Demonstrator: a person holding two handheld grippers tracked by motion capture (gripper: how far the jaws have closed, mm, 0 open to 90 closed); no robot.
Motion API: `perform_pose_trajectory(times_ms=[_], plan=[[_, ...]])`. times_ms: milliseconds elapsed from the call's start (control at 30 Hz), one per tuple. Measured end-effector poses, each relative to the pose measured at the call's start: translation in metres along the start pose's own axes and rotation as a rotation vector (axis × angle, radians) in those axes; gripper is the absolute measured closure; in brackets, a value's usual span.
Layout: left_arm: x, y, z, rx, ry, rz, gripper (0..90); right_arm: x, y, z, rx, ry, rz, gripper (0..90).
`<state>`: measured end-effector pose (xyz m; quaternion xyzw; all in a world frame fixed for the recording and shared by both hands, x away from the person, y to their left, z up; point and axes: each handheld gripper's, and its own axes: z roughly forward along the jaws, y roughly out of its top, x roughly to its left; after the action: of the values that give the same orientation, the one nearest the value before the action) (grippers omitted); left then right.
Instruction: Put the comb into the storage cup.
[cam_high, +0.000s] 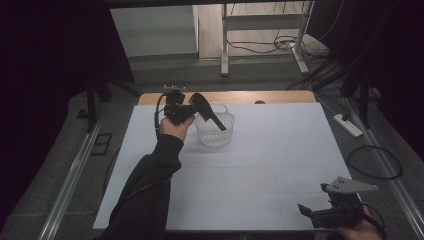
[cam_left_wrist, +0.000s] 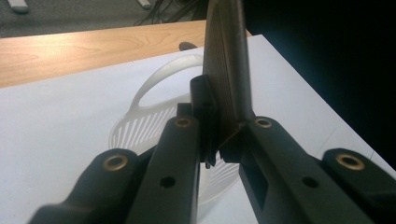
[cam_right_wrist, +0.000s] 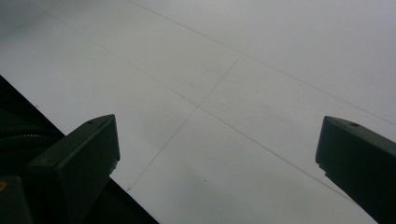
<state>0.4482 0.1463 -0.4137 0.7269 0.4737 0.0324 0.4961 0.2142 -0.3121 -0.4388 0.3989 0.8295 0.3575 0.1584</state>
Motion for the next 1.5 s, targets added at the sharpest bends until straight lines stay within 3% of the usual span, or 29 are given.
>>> perform_pose_trajectory(times_ms=[367, 700, 800, 1133, 1500], plan=[[0.013, -0.016, 0.012, -0.006, -0.035, -0.083, 86.9, 0.0, 0.0, 0.0, 0.001, 0.001, -0.006, 0.4], [0.019, -0.023, 0.016, -0.017, -0.034, -0.113, 86.0, 0.001, 0.0, 0.0, 0.004, 0.0, -0.007, 0.5], [0.019, -0.024, 0.016, -0.014, -0.022, -0.102, 85.2, 0.001, 0.0, 0.0, 0.004, 0.001, -0.007, 0.6], [0.013, -0.025, 0.018, 0.022, 0.145, 0.02, 74.2, 0.001, 0.0, 0.001, 0.008, 0.0, -0.008, 0.7], [0.01, -0.029, 0.025, 0.065, 0.249, 0.097, 60.9, 0.001, 0.0, 0.001, 0.01, 0.0, -0.008, 0.8]])
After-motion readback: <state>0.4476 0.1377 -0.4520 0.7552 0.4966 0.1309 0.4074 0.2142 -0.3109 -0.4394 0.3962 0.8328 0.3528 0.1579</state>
